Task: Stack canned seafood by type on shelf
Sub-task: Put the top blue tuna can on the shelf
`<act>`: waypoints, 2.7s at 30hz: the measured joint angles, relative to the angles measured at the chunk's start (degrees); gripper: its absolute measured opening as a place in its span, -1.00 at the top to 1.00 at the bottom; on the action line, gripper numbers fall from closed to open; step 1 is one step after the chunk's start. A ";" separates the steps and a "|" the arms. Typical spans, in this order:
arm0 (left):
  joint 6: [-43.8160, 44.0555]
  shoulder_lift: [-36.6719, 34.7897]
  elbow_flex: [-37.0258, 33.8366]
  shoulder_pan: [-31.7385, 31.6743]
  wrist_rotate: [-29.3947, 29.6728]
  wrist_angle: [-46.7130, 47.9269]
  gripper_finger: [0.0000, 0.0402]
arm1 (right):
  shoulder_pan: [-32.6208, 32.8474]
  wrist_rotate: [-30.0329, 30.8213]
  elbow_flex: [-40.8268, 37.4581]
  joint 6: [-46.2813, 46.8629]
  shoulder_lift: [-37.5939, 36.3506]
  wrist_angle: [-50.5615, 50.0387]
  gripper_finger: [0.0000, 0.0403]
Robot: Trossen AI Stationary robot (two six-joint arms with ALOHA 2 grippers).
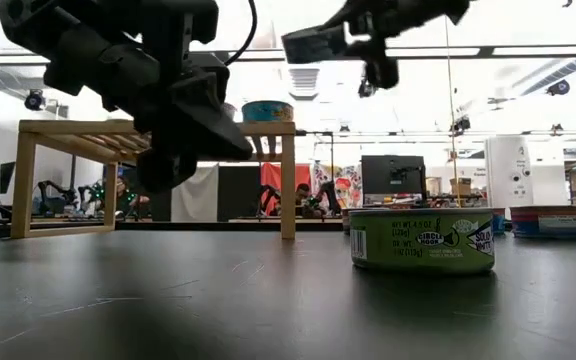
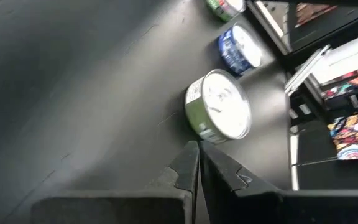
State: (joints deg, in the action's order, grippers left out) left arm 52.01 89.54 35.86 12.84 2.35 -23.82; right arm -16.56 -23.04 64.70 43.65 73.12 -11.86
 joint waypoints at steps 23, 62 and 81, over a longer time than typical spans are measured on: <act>1.01 -0.61 0.00 0.98 5.92 4.71 1.00 | -19.86 -9.05 29.72 5.80 26.22 -4.54 0.34; -0.07 -0.61 0.00 1.05 9.97 4.77 1.00 | -23.03 -12.79 49.53 5.14 43.57 -18.40 0.34; -0.53 -0.59 0.00 1.05 12.13 4.73 1.00 | -22.44 -11.71 49.40 4.68 43.57 -19.02 -0.03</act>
State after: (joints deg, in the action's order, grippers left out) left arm 51.48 88.95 35.86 13.89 14.48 -19.09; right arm -39.00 -34.76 114.10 48.34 116.68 -30.88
